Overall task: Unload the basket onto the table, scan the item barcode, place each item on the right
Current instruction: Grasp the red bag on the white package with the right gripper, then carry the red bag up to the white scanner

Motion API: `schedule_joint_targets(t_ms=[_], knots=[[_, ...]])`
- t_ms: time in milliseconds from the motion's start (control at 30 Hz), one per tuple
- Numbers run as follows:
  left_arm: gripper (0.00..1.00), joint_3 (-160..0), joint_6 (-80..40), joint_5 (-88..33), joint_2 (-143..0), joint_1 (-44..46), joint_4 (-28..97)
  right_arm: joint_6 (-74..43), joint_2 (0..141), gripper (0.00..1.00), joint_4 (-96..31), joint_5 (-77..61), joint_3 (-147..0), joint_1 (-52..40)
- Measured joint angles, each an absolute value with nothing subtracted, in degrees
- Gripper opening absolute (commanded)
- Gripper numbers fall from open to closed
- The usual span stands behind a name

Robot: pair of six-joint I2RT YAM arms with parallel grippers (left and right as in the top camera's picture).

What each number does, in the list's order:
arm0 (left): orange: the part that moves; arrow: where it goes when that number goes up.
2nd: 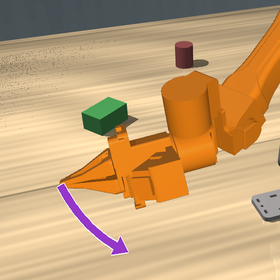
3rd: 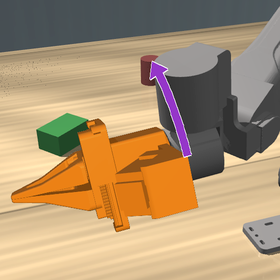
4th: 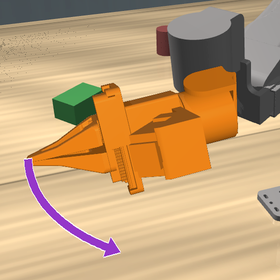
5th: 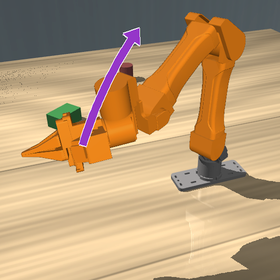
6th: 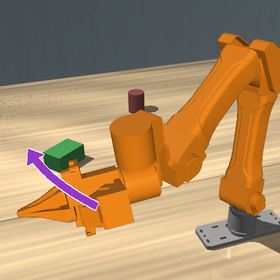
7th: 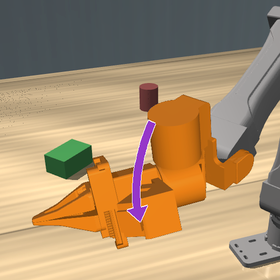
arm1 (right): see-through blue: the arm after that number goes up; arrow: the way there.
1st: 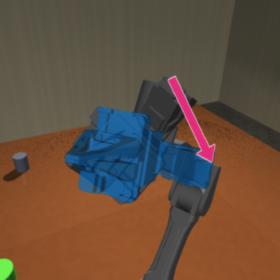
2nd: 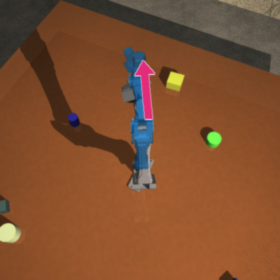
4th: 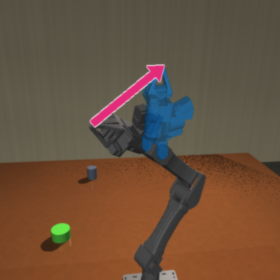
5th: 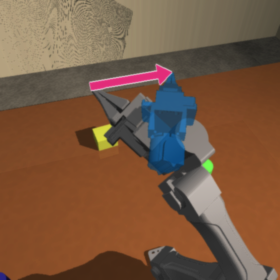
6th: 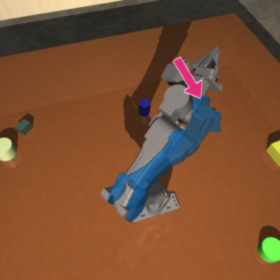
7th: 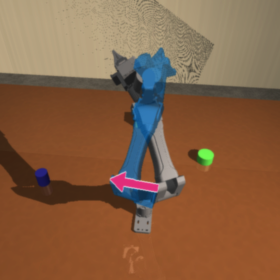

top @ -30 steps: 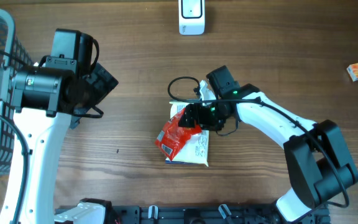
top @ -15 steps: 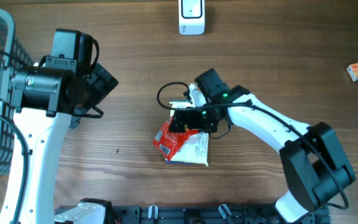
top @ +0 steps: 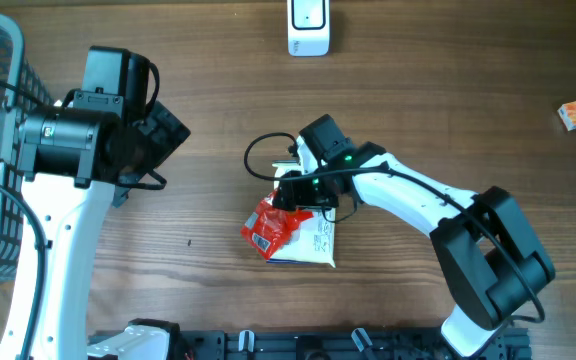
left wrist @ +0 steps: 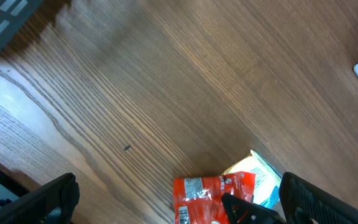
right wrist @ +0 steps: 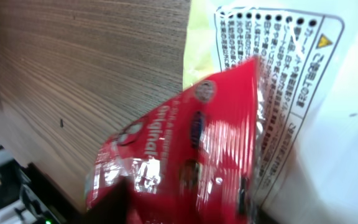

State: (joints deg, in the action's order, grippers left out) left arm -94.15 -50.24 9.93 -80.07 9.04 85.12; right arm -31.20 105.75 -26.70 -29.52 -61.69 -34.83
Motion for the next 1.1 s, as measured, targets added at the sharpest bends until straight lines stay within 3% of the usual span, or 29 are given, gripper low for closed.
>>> schedule_joint_targets(t_ms=[33, 67, 367, 667, 867, 1100], knots=[[1.0, -94.1, -50.2, 9.9, -80.1, 9.0, 85.1, -31.4, 105.8, 0.06, -26.7, -29.5, -61.7, -34.8], [1.0, -94.1, -50.2, 9.9, -80.1, 9.0, 85.1, -31.5, 105.8, 0.04, -26.7, -29.5, -61.8, -34.8], [1.0, -94.1, -50.2, 9.9, -80.1, 9.0, 85.1, -31.1, 105.8, 0.04, -33.9, -30.0, -68.2, -28.6], [1.0, -94.1, -50.2, 9.9, -80.1, 9.0, 85.1, -28.1, 102.7, 0.04, -31.6, -57.0, -72.5, -5.9], [1.0, -94.1, -50.2, 9.9, -80.1, 9.0, 85.1, -25.6, 102.7, 0.04, -19.1, -78.2, -72.5, -1.1], [1.0, -94.1, -50.2, 10.0, -80.1, 9.0, 85.1, -31.6, 102.7, 0.04, -2.4, -88.7, -72.5, -1.0]])
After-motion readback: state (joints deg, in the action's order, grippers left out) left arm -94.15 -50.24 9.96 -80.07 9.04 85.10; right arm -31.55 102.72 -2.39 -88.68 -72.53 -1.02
